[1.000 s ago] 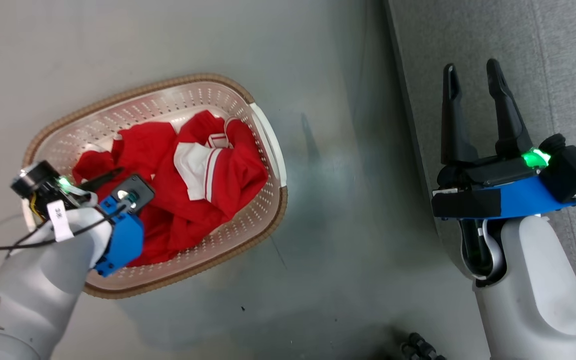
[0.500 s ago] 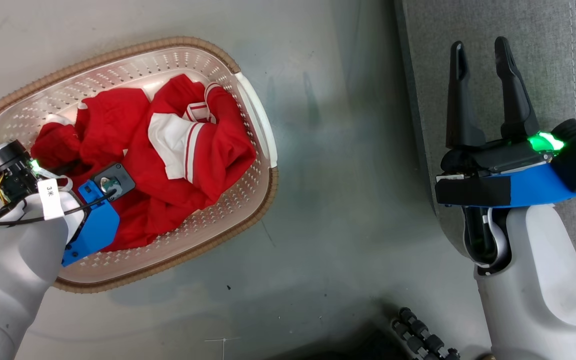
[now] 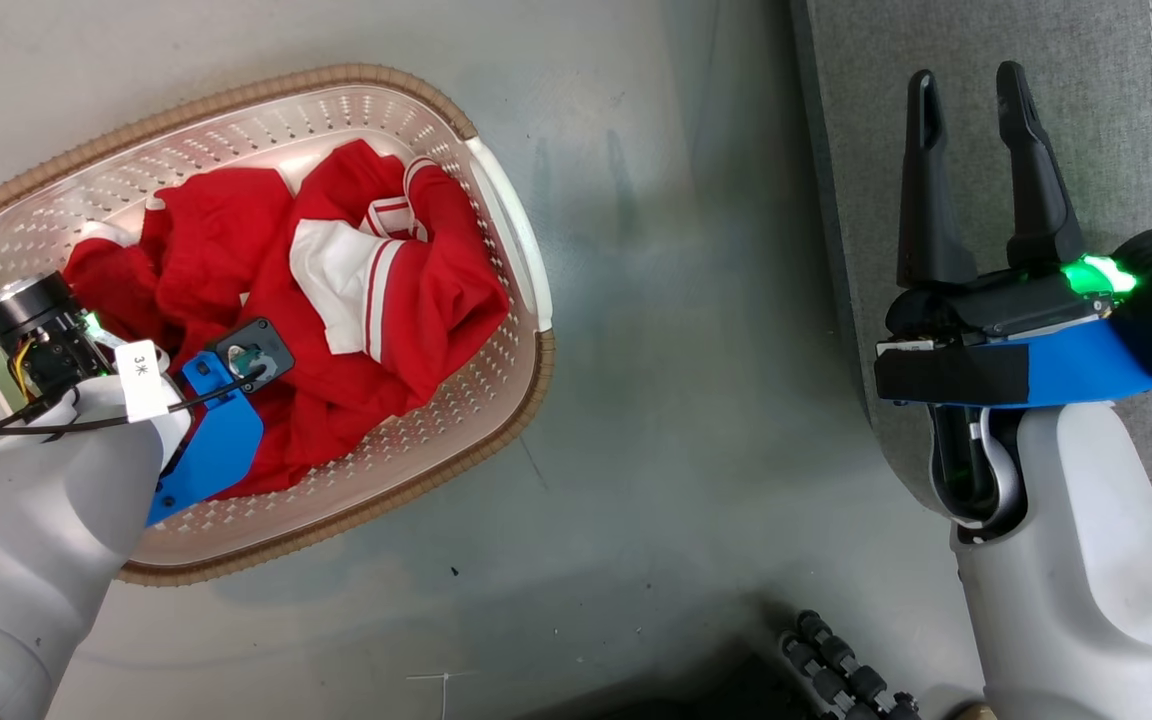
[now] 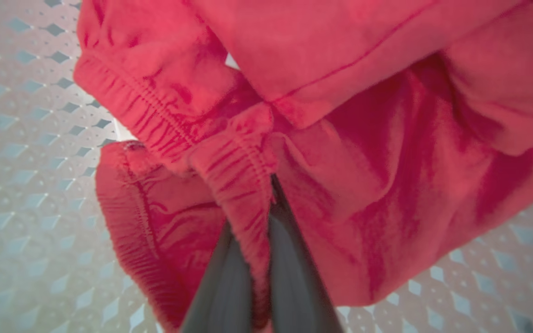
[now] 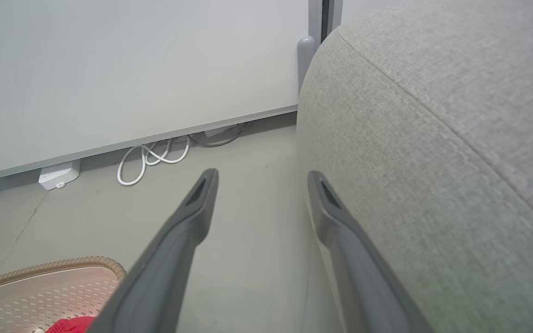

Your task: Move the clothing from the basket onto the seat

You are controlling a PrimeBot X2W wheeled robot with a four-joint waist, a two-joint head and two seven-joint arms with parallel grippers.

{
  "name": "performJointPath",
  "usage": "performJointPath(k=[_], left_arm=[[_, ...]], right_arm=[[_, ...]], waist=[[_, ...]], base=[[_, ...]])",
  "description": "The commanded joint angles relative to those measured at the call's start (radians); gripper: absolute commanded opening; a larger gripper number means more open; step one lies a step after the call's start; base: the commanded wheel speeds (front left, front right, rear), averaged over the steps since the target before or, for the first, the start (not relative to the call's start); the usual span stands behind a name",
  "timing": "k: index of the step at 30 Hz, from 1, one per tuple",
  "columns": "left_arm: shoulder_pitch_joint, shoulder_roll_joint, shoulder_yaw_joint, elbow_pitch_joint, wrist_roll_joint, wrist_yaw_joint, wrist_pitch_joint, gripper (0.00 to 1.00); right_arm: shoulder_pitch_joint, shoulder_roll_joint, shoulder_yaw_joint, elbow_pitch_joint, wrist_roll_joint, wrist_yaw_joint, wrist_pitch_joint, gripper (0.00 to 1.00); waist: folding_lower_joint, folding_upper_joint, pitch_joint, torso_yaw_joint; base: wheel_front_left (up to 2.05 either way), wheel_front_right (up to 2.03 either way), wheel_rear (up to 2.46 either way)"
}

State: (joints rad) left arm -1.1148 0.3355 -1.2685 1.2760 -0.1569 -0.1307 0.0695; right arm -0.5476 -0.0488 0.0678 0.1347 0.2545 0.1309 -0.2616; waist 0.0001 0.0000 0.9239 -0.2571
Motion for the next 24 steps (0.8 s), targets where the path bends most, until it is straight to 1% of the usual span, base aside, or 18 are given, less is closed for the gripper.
performJointPath(k=[1,4,10,17,24], left_arm=[[-0.009,0.004,-0.004,-0.002,-0.002,0.001,0.003,0.0],[-0.003,0.009,-0.008,-0.008,-0.012,0.001,0.002,0.0],[0.009,-0.004,-0.012,-0.028,-0.043,0.001,-0.013,0.0],[0.029,-0.031,-0.014,-0.075,-0.097,0.001,-0.054,0.0],[0.058,-0.069,-0.014,-0.124,-0.16,0.001,-0.111,0.0]], right_arm=[[-0.005,-0.003,-0.002,0.001,-0.002,0.0,-0.005,1.0],[0.001,-0.003,-0.004,0.005,-0.003,0.0,-0.005,1.0],[0.012,-0.003,-0.015,0.015,-0.01,0.0,-0.005,1.0],[0.027,-0.003,-0.027,0.025,-0.028,0.0,-0.005,1.0],[0.043,-0.003,-0.04,0.042,-0.059,0.0,-0.005,1.0]], waist=[[-0.0001,0.0,-0.002,0.001],[-0.0001,0.0,-0.01,0.003],[-0.0001,0.0,-0.041,0.014],[-0.0001,0.0,-0.088,0.043],[-0.0001,0.0,-0.16,0.081]], base=[[0.0,0.0,0.0],[0.0,0.0,0.0],[0.0,0.0,0.0],[0.0,0.0,0.0],[0.0,0.0,0.0]])
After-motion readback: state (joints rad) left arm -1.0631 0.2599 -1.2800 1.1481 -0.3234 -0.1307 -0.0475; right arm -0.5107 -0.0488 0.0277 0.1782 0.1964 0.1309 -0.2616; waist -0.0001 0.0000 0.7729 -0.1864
